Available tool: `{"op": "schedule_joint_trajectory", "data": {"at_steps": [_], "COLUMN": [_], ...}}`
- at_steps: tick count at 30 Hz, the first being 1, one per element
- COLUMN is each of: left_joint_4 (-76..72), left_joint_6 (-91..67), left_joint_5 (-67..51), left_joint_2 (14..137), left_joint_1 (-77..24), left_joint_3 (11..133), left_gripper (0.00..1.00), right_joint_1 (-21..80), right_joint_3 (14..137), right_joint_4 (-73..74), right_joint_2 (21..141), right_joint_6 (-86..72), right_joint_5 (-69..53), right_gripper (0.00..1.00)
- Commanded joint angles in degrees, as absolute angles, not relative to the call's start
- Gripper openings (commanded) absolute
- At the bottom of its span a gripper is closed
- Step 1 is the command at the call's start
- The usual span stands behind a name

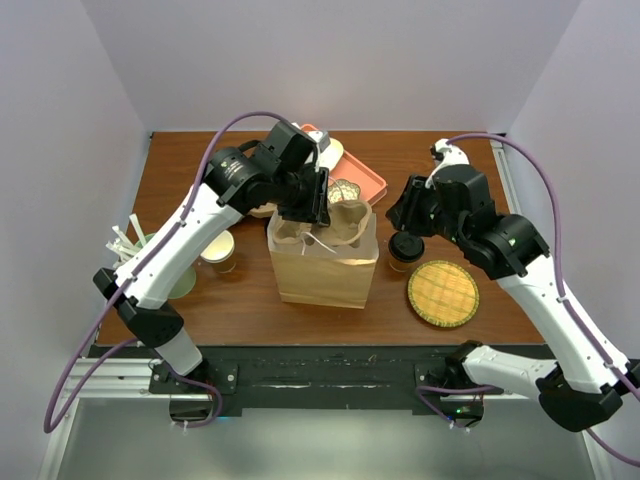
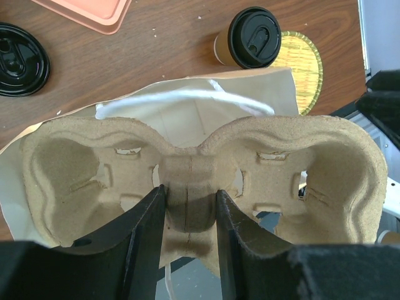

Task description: Pack the takeout coffee

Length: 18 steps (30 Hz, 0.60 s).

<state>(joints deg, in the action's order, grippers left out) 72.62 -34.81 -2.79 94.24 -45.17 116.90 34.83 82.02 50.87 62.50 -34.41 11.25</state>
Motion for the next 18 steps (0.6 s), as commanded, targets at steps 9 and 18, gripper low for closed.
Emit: {"op": "schedule_joint_trajectory", "data": {"at_steps": [9,18], "left_joint_4": [73.0,74.2], "left_joint_6": [-31.9,-31.0], "left_joint_5": [-1.1,-0.2], "left_joint_2": [95.2,96.4], "left_joint_1": [-45.9,-46.7], "left_joint_3": [119.5,121.1], "left_gripper": [0.20,0.19], "right_joint_1": [34.9,34.9], "right_joint_3": [80.4,80.3], "right_joint_4": [43.1,45.6], "right_joint_2": [65.1,67.1], "right_joint_6": [-34.5,-33.0], "right_joint_5": [2.5,2.5], "right_gripper": [0.39,0.33]}}
